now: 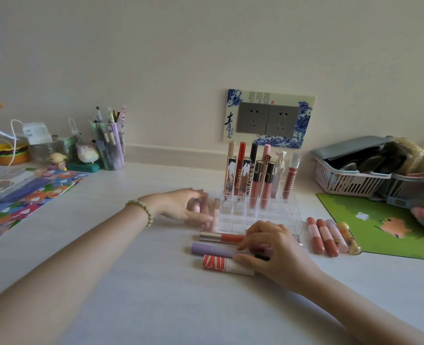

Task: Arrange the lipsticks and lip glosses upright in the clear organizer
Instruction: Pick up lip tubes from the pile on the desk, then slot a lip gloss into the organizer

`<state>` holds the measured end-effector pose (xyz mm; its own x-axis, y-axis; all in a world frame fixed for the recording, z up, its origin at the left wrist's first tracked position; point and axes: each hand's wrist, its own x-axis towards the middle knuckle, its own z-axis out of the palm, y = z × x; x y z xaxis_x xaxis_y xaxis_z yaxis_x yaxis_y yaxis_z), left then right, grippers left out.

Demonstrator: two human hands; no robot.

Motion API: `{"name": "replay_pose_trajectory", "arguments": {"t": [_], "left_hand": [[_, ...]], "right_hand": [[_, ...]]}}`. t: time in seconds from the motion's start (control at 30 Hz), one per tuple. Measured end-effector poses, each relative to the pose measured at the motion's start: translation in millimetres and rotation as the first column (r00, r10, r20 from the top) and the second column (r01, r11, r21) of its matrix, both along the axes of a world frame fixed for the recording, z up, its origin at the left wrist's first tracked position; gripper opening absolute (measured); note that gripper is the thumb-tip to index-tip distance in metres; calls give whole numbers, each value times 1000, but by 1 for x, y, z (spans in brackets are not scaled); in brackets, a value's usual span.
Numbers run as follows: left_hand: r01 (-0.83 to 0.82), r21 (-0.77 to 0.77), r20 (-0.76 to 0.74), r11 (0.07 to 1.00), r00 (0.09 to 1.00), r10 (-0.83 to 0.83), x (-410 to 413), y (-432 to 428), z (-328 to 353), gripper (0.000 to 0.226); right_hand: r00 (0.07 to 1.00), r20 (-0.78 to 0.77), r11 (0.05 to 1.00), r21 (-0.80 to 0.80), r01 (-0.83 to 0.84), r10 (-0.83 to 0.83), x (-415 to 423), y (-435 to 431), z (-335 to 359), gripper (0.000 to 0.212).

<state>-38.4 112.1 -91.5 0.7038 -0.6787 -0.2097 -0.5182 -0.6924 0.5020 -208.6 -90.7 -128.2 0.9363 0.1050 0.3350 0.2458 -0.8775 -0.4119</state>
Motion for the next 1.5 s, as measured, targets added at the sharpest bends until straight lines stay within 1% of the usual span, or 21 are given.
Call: {"name": "replay_pose_trajectory", "arguments": {"t": [0.07,0.13,0.2,0.4,0.5,0.57,0.63,0.7,0.73,0.8,0.9,0.93,1.0,1.03,1.1,1.17,1.27,1.3,1.37,1.43,1.5], "left_hand": [[-12,41,4,999,1000,11,3,1,2,94],[-14,97,-21,995,1000,16,7,1,2,115],[-9,122,-49,993,999,15,7,-3,1,121],[-41,33,-54,999,998,43,2,-8,1,121],[-74,-62,-58,995,996,71,-2,-2,-4,126],[-103,-158,-62,982,994,94,-5,3,-6,127],[-149,-310,-121,939,986,116,-10,7,-6,125],[-185,-476,-165,860,979,119,-21,10,-1,123],[-168,-536,-142,828,984,108,-28,11,3,124],[-72,-601,-32,796,997,66,-44,7,11,123],[89,-624,99,776,995,-35,-71,-6,17,121],[121,-618,128,777,990,-53,-79,-13,17,122],[173,-601,186,780,980,-74,-90,-25,16,125],[199,-595,210,779,974,-88,-95,-32,15,126],[227,-591,226,774,968,-111,-99,-40,12,126],[232,-581,227,780,967,-119,-100,-46,10,125],[189,-555,195,810,976,-94,-102,-53,7,118],[176,-546,188,819,979,-85,-102,-56,4,114],[154,-500,190,852,980,-65,-102,-60,-5,104],[149,-420,221,895,974,-59,-101,-60,-12,92],[183,-306,296,934,951,-90,-102,-59,-15,79]], "right_hand": [[1000,-3,1000,3,-1,1,1,0,0,37],[1000,2,1000,8,-9,9,0,0,1,36],[1000,0,1000,5,-12,12,-1,1,2,36],[1000,6,1000,4,-21,21,-1,0,2,35],[1000,15,1000,4,-25,25,-1,0,2,34],[999,22,1000,-2,-27,27,-2,0,1,35],[999,15,999,-14,-37,37,-2,0,1,36],[998,28,998,1,-56,56,-1,-1,4,35],[997,42,997,49,-62,60,-1,0,9,34],[998,46,977,209,-44,35,0,1,24,34],[1000,-24,888,459,-4,17,6,0,48,38],[995,-88,833,554,11,45,8,-2,53,41],[956,-232,679,732,50,180,10,-4,58,42],[929,-271,609,790,66,252,10,-7,59,41],[886,-299,506,858,87,354,10,-11,59,37],[879,-297,468,878,99,373,8,-18,59,37],[922,-268,504,858,97,279,7,-32,67,40],[945,-249,534,839,100,215,7,-38,72,40],[981,-189,638,762,113,52,10,-51,84,36],[992,-72,729,673,123,-101,18,-62,94,27],[975,76,785,608,120,-207,28,-72,98,21]]}}
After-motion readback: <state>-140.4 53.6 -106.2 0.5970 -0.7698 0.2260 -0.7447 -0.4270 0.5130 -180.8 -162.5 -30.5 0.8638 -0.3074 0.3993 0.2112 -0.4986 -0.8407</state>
